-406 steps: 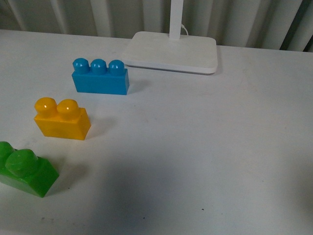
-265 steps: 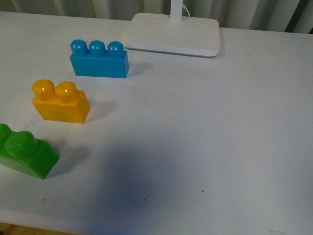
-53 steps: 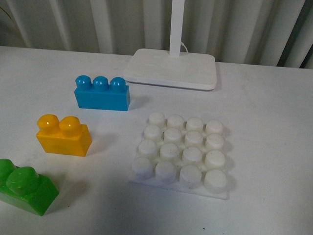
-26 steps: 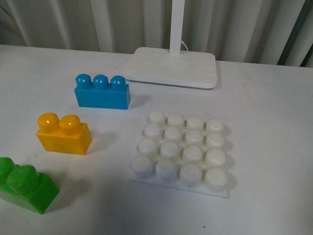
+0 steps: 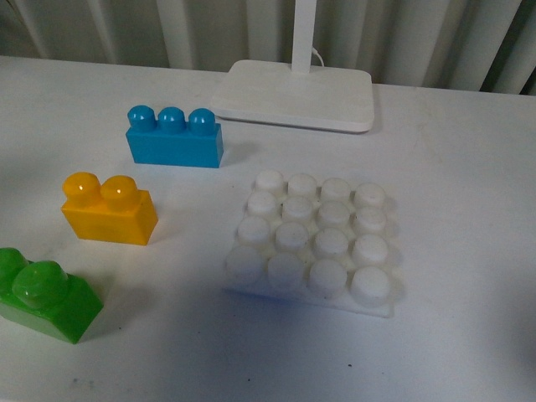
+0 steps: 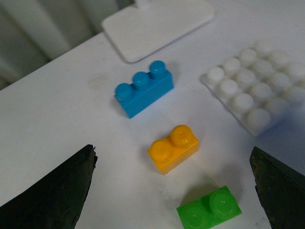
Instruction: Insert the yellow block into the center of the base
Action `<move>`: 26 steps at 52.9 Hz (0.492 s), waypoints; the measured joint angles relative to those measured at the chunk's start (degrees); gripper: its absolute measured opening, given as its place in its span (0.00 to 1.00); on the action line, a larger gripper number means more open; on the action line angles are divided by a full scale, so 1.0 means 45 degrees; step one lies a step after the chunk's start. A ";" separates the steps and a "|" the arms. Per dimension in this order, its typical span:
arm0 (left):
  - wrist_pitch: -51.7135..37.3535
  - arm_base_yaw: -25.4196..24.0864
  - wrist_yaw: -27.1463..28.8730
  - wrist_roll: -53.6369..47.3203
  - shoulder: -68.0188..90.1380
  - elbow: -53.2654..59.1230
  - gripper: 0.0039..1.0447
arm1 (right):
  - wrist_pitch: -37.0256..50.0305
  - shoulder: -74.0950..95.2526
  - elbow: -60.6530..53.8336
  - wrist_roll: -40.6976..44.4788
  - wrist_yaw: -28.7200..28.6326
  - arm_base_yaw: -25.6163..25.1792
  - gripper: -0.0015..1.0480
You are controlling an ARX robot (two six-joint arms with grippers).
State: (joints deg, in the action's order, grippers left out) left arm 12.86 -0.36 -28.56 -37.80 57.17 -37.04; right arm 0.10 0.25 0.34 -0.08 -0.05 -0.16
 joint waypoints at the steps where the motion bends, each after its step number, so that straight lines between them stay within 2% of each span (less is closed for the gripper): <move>1: 0.0408 0.0044 0.0015 -0.0588 0.0374 -0.0369 0.94 | 0.0000 0.0000 0.0000 0.0000 0.0000 0.0000 0.91; 9: 0.3143 0.0520 0.0855 -0.4323 0.2890 -0.2822 0.94 | 0.0000 0.0000 0.0000 0.0000 0.0000 0.0000 0.91; 15: 0.5280 0.1185 0.2317 -0.7543 0.5265 -0.4949 0.94 | 0.0000 0.0000 0.0000 0.0000 0.0000 0.0000 0.91; 26: 0.7009 0.2103 0.4143 -0.9636 0.8194 -0.7767 0.94 | 0.0000 0.0000 0.0000 0.0000 0.0000 0.0000 0.91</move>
State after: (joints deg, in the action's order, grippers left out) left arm 44.40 9.10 -9.91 -81.17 94.04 -71.99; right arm 0.10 0.25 0.34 -0.08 -0.05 -0.16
